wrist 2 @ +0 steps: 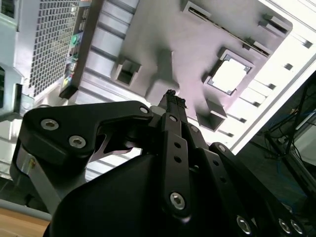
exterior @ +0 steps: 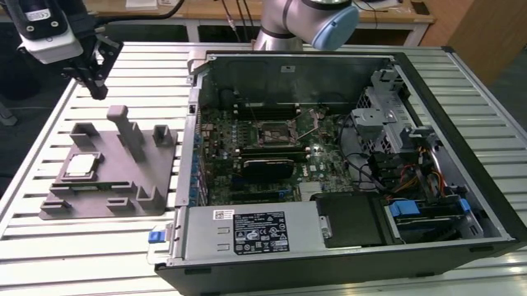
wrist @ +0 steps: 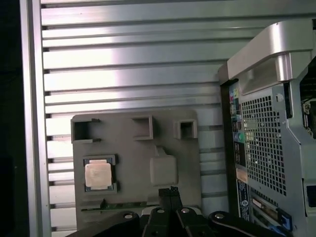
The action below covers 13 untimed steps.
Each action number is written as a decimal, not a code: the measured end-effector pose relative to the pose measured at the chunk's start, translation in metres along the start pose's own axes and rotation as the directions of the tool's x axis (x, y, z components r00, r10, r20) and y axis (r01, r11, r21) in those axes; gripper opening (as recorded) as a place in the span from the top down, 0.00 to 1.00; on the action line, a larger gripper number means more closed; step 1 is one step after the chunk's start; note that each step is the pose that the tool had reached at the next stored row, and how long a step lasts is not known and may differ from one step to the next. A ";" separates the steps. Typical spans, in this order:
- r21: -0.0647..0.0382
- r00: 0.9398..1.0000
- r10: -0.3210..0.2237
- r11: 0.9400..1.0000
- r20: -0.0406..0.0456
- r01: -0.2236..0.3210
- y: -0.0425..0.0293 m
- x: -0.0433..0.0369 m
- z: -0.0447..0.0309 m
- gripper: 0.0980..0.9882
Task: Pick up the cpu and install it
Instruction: 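Reach for the cpu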
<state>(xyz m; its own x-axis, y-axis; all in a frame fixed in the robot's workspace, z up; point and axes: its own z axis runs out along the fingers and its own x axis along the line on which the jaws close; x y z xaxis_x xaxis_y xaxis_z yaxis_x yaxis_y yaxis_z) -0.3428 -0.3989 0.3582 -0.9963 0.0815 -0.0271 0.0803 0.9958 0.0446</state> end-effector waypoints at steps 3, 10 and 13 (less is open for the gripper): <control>0.000 1.000 0.000 1.000 0.000 0.000 -0.0009 0.0096 0.0041 0.99; 0.000 1.000 0.001 1.000 0.000 -0.001 -0.0032 0.0311 0.0154 0.99; 0.000 1.000 0.001 1.000 0.000 -0.001 -0.0041 0.0393 0.0206 0.99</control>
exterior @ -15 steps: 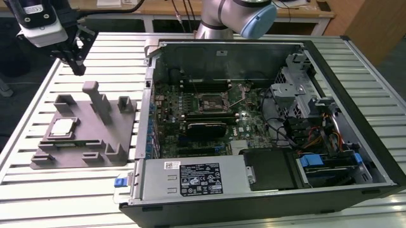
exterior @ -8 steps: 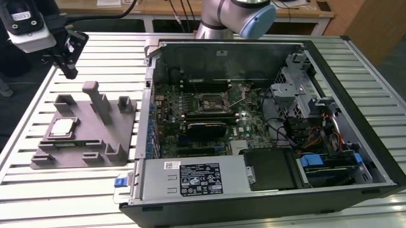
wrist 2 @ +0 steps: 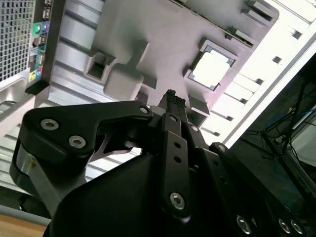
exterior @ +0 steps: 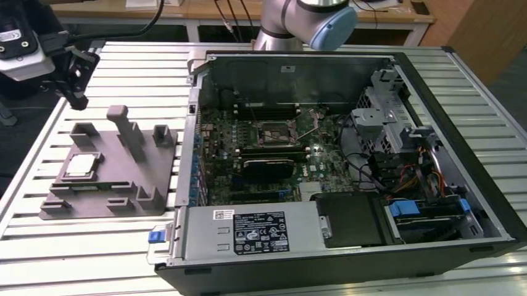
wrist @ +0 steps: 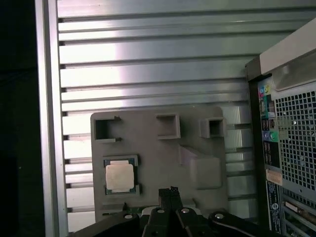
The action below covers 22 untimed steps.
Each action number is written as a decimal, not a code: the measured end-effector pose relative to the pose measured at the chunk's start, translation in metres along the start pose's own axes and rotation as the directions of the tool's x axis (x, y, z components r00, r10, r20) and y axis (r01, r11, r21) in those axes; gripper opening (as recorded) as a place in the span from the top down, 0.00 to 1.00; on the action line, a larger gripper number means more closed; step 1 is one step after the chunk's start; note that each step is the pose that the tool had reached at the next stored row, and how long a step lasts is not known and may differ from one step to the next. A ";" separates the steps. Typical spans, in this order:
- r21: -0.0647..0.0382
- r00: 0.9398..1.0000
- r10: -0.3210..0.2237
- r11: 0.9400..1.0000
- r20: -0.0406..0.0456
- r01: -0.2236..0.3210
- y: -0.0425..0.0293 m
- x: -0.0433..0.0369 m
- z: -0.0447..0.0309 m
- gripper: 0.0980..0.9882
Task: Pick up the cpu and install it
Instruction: 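Reach for the cpu, then pick up the cpu and move it towards the insertion slot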
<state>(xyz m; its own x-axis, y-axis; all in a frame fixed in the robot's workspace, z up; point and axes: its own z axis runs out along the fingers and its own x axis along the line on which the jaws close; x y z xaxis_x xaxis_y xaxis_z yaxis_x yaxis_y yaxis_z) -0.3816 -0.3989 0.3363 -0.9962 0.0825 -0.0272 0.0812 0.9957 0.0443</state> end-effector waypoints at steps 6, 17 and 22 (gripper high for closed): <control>0.001 1.000 0.001 1.000 0.000 -0.001 -0.0017 0.0150 0.0103 0.99; 0.001 1.000 0.002 1.000 0.000 -0.002 -0.0038 0.0326 0.0255 0.99; 0.001 1.000 0.003 1.000 0.000 -0.003 -0.0038 0.0327 0.0263 0.99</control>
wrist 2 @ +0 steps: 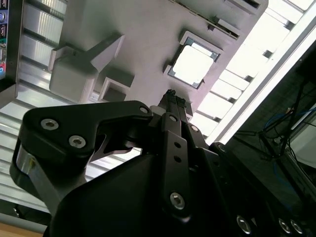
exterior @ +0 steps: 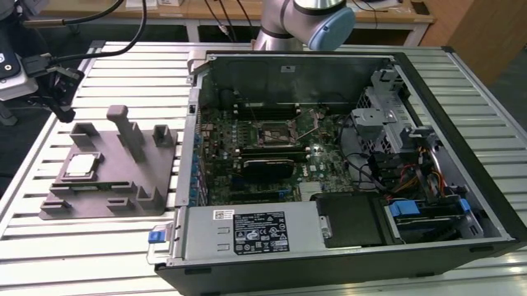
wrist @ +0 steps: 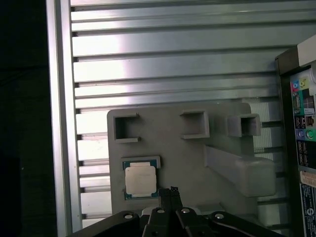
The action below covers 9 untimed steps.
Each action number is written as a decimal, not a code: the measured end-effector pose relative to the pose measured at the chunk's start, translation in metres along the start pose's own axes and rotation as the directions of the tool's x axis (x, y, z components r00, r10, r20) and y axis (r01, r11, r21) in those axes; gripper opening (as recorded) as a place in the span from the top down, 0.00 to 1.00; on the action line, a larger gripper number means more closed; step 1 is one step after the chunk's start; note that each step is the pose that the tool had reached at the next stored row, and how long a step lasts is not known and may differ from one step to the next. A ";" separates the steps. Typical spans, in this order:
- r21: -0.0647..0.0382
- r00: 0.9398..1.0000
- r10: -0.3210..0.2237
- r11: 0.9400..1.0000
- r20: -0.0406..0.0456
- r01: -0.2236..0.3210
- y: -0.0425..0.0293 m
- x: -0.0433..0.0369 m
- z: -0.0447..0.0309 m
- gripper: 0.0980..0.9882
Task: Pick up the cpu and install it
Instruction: 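Pick up the cpu and move it towards the insertion slot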
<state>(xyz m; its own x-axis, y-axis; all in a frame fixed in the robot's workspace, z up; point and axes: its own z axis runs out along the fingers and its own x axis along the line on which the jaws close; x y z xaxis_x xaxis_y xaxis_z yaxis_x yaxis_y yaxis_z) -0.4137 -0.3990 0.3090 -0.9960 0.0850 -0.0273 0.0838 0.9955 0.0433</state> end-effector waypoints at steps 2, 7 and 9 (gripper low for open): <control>0.000 1.000 0.000 1.000 0.000 0.000 0.0000 0.0000 0.0008 0.99; 0.000 1.000 0.000 1.000 0.000 0.000 -0.0002 0.0001 0.0043 0.99; 0.000 1.000 0.000 1.000 0.000 0.000 -0.0002 0.0002 0.0061 0.99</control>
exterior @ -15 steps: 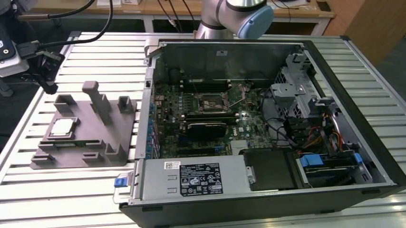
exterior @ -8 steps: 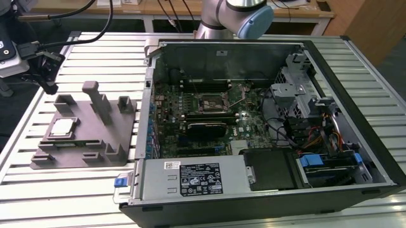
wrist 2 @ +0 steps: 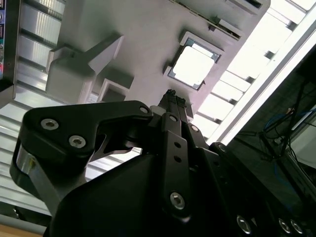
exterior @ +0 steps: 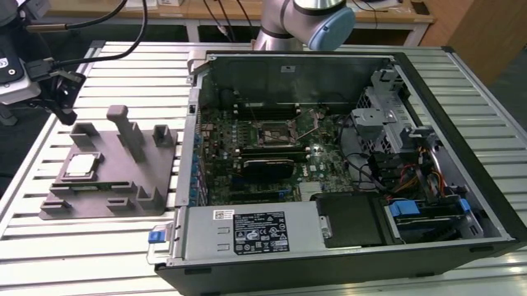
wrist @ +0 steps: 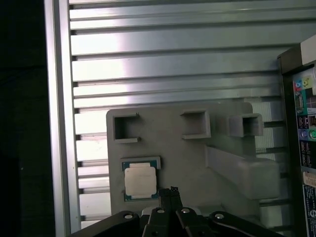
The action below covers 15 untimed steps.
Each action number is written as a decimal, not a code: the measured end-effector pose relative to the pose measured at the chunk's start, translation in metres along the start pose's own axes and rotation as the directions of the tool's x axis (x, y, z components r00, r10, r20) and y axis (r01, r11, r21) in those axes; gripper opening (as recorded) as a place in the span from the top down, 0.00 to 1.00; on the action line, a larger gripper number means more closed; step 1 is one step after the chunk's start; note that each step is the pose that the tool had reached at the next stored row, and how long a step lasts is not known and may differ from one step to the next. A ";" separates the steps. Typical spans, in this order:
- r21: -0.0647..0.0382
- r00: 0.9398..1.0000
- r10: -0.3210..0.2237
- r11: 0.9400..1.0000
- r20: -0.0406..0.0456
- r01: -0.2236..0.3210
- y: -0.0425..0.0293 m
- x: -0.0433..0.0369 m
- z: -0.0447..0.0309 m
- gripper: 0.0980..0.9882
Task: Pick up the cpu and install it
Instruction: 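Pick up the cpu and move it towards the insertion slot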
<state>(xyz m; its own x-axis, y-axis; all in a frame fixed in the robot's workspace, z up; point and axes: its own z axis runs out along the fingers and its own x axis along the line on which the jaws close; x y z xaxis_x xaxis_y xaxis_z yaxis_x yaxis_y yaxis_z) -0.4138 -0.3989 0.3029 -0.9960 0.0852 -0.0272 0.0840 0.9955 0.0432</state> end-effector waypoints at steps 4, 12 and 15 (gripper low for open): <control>0.000 1.000 0.000 1.000 0.000 0.000 -0.0001 0.0001 0.0030 0.99; 0.000 1.000 0.001 1.000 0.000 -0.001 -0.0005 0.0005 0.0106 0.99; 0.000 1.000 0.001 1.000 0.000 -0.001 -0.0006 0.0007 0.0140 0.99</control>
<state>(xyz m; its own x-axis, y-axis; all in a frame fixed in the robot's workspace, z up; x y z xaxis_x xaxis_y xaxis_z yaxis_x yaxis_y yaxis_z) -0.4141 -0.3989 0.2889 -0.9959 0.0861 -0.0272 0.0848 0.9955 0.0432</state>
